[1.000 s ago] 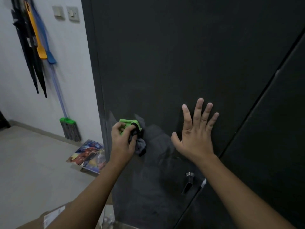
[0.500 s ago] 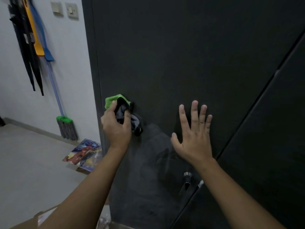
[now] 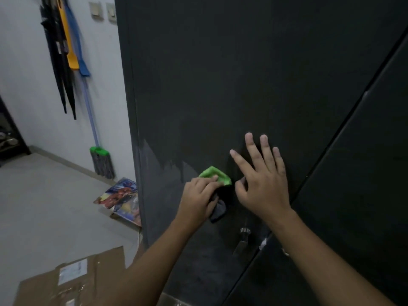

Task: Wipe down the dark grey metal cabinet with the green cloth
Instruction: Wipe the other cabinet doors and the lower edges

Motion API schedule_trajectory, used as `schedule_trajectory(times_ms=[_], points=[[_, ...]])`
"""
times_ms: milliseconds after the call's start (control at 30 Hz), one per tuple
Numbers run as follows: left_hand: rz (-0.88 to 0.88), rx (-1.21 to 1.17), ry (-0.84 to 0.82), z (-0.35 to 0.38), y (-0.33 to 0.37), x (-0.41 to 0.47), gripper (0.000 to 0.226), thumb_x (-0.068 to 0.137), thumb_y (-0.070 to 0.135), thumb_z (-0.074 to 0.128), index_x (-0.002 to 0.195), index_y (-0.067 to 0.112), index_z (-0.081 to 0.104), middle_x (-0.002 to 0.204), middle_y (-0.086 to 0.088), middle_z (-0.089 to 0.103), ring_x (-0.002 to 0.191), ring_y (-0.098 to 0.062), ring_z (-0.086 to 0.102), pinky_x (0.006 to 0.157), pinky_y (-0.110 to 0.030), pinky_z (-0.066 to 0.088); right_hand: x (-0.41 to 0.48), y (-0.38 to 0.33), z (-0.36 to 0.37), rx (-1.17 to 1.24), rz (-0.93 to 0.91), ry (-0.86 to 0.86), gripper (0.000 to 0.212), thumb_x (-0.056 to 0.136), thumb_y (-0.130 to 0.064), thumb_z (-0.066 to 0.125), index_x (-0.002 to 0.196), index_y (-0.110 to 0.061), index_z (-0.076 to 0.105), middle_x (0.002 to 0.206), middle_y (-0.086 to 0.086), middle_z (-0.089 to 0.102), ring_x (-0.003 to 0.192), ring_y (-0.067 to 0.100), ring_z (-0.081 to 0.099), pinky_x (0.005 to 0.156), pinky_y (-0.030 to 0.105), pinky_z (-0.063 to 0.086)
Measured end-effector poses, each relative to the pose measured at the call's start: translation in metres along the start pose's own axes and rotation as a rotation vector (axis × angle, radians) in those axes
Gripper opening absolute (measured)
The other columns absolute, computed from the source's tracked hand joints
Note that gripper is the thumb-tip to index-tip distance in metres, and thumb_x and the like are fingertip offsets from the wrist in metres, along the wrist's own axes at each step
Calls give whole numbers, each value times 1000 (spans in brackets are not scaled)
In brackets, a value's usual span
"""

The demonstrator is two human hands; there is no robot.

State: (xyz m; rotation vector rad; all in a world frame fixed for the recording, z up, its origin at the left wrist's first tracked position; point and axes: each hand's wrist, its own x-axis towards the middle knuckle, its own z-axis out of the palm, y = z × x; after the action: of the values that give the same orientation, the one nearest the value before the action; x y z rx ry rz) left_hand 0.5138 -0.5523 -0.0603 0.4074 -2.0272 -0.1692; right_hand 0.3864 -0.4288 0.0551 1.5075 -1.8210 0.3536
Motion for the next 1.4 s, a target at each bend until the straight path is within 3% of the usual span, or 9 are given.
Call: schedule_trajectory(times_ms=[167,267,500,700,833,900,1133,1267,1400], points=[[-318,-38,327,-39,-31,27,36,79,10,69,113,19,60,106,-11,64,99,-24,51,87,-32,40,39,2,-21,99,-272,8,58,80,-24,47,137,-27,61,163,3,32,153,24,22,123,53,17],[-373,-10,358,-68,-61,60,36,81,4,72,115,7,62,108,-14,60,103,-20,50,90,-19,36,70,1,-15,3,-357,35,57,85,-26,47,141,-25,56,163,4,31,154,26,18,124,55,7],[-729,-140,628,-69,-87,61,30,91,20,67,119,12,61,110,1,59,99,-4,52,83,-4,37,87,-9,19,-230,-418,144,52,93,-33,46,144,-28,54,165,0,27,155,31,15,121,61,-5],[-1086,-234,657,-38,-107,6,29,94,30,65,113,10,59,108,-7,65,101,-23,60,86,-32,48,87,-11,28,-278,-426,214,55,92,-37,42,146,-28,51,166,1,23,154,34,14,121,61,-5],[-1405,-324,610,-37,-114,-15,32,95,28,65,118,8,54,111,-7,62,102,-24,57,89,-32,46,86,-10,29,-290,-435,225,57,92,-39,41,148,-28,49,167,2,22,154,35,13,121,61,-8],[-1375,-345,647,-44,-109,-6,33,94,25,65,119,7,54,108,-5,60,100,-21,56,86,-29,45,86,-10,29,-300,-436,226,57,93,-39,41,148,-27,49,167,2,21,154,36,13,121,61,-8],[-816,-251,656,-47,-73,51,25,91,26,67,112,15,60,107,-4,60,98,-15,57,85,-24,46,87,-11,29,-283,-437,230,58,91,-39,43,147,-26,50,167,3,22,154,36,14,120,63,-3],[-865,-303,760,-38,-84,43,32,91,36,66,114,14,62,108,-3,64,101,-19,62,88,-35,53,85,-11,30,-289,-429,230,58,91,-39,43,147,-27,51,166,1,23,154,35,14,120,63,-3],[-1283,-515,1056,-55,-108,54,15,90,24,71,103,24,62,88,14,63,84,-7,59,65,-5,45,86,-11,32,-265,-442,242,55,91,-38,44,145,-27,53,166,1,25,154,35,16,119,63,-2]])
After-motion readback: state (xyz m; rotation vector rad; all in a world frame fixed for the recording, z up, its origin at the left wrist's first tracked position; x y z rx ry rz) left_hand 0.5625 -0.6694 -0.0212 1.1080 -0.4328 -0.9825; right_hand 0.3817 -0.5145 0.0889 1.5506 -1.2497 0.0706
